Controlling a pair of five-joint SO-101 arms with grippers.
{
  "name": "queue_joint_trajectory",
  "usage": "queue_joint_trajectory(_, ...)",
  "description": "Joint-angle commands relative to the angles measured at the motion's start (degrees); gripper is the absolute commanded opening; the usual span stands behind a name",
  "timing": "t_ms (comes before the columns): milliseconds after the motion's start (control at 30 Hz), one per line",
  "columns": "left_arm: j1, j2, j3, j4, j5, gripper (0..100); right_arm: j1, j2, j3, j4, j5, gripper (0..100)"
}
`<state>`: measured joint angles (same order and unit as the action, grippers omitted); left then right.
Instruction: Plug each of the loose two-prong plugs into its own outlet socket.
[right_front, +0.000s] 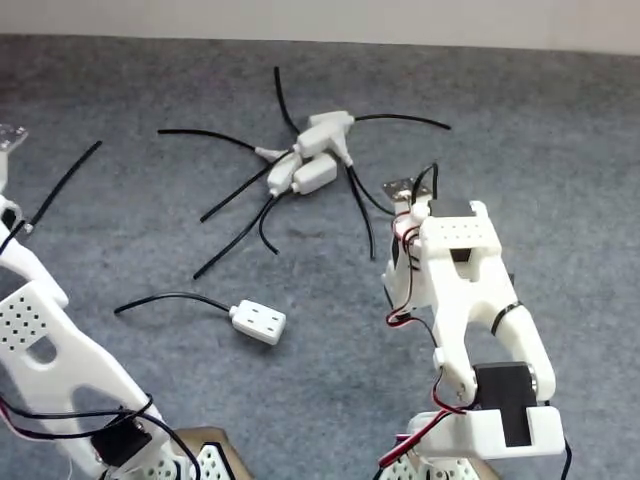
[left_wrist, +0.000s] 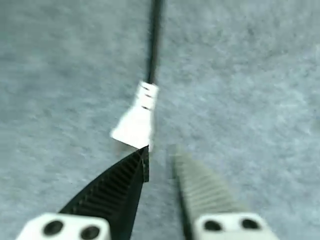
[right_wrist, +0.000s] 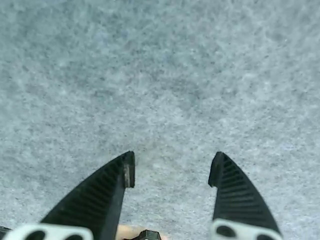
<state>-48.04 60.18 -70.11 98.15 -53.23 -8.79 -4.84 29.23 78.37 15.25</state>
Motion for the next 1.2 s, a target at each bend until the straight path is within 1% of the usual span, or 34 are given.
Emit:
queue_joint_trajectory(0,0.48,-4.0,0.13,-3.43,-1.23,32,-0.48,-2.77,-0.31,0.57,0.18,24.2)
queue_joint_trajectory(67,0.48,-4.18,0.13,-4.57,-1.49,30,-0.48,-2.77,-0.31,0.57,0.18,24.2)
queue_joint_trajectory(200,0.48,-3.74,0.48,-10.02,-0.18,29,-0.48,-2.77,-0.31,0.57,0.18,24.2)
queue_joint_trajectory(333,0.84,-1.01,0.22,-10.81,-2.37,29,-0.48,-2.77,-0.31,0.57,0.18,24.2)
queue_joint_trajectory(533,0.48,5.14,0.22,-11.52,-3.08,29,-0.48,-2.77,-0.31,0.57,0.18,24.2)
queue_joint_trajectory(733,-1.54,9.01,0.22,-11.43,-3.08,20,-0.48,-2.77,-0.4,0.57,0.18,24.2)
queue_joint_trajectory(800,-1.89,8.92,0.13,-9.49,-3.16,13,-0.48,-2.77,-0.4,0.57,0.18,24.2)
queue_joint_trajectory(900,-1.98,8.75,-2.15,-5.27,-3.16,1,-0.48,-2.77,-0.4,0.57,0.18,24.2)
queue_joint_trajectory(967,-1.98,8.48,-4.44,-1.32,-3.6,1,-0.48,-2.77,-0.4,0.66,0.18,24.2)
queue_joint_trajectory(1033,-1.63,8.48,-6.64,2.9,-6.51,0,-0.48,-2.77,-0.4,0.66,0.18,24.2)
queue_joint_trajectory(1067,-1.63,8.48,-7.08,3.96,-6.86,0,-0.48,-2.77,-0.4,0.66,0.18,24.2)
queue_joint_trajectory(1167,-1.71,7.78,-7.34,3.87,-5.89,0,-0.48,-2.77,-0.4,0.66,0.18,24.2)
